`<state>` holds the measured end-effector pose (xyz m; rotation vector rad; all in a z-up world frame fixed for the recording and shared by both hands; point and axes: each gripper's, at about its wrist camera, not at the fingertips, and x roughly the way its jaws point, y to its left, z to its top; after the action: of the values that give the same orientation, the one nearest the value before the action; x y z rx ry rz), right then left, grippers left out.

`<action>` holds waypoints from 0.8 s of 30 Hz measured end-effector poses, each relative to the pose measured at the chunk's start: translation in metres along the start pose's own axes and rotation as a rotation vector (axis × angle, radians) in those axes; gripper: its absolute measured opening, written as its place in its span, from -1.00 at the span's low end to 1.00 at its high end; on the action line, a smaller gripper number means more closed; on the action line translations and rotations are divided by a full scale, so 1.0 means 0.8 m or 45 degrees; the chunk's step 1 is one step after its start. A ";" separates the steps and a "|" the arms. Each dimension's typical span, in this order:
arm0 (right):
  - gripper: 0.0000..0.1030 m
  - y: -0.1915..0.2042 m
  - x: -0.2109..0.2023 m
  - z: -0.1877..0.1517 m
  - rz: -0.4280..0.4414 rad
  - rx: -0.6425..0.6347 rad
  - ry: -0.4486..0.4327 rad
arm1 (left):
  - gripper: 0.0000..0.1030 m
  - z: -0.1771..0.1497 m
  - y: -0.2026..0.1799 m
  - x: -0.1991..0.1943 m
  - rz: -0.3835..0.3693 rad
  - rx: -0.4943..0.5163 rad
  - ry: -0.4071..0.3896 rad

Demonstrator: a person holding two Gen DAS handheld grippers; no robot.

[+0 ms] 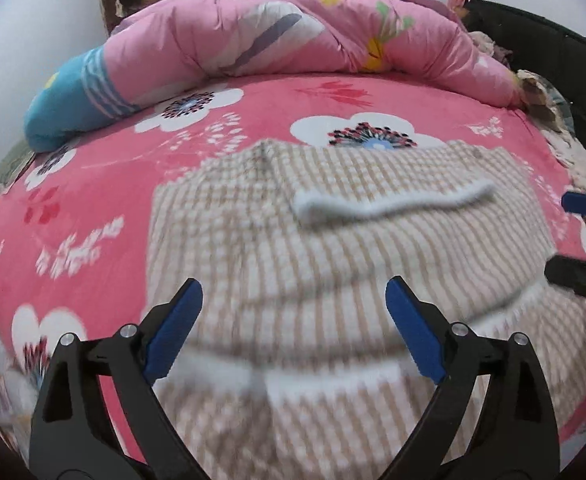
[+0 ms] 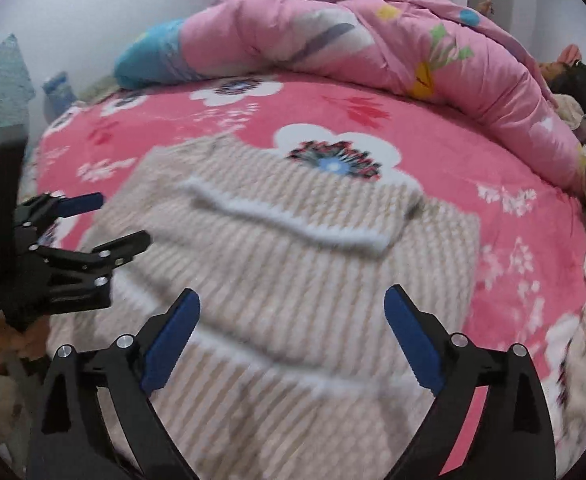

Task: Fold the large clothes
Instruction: 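Open the right tool and pull back above the folded coat, then move the left tool to the coat's other side edge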

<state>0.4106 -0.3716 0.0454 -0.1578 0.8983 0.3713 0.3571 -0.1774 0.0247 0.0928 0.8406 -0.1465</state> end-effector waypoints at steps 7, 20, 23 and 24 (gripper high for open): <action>0.85 0.042 -0.011 -0.073 -0.008 0.017 0.008 | 0.78 -0.068 0.001 -0.032 0.074 -0.022 0.002; 0.87 0.049 0.045 -0.119 0.009 0.119 0.126 | 0.85 -0.114 0.019 0.002 0.060 -0.127 0.059; 0.87 0.049 0.044 -0.120 0.002 0.120 0.120 | 0.85 -0.117 0.023 -0.003 0.045 -0.131 0.019; 0.87 0.049 0.043 -0.120 0.005 0.124 0.124 | 0.84 -0.120 0.024 -0.007 0.043 -0.134 0.004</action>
<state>0.3448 -0.3546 -0.0400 -0.0852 1.0113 0.3250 0.2862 -0.1444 -0.0346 0.0088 0.8481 -0.0704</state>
